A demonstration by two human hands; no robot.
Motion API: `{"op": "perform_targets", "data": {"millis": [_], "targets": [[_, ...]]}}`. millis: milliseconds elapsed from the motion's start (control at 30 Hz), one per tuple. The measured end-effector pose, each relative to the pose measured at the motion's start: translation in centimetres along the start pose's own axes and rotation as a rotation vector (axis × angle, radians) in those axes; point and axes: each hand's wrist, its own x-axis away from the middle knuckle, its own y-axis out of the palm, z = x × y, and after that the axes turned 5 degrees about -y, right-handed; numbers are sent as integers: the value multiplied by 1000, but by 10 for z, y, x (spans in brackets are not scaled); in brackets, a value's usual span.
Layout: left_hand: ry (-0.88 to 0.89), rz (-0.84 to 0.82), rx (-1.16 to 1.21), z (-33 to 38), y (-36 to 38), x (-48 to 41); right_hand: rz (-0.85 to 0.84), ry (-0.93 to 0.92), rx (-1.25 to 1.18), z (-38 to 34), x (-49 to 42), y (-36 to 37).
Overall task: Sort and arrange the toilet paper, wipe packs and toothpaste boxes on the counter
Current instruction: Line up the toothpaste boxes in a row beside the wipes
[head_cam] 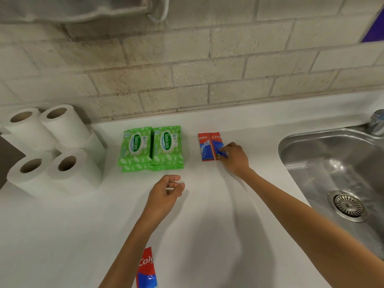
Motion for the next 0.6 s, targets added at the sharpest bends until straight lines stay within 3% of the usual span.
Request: {"op": "perform_targets", "data": {"millis": [400, 600], "targets": [[-2, 0, 0, -5, -1, -7, -8, -12, 0, -6, -2, 3], [-1, 7, -10, -2, -2, -4, 68, 30, -155, -14, 12, -1]]}}
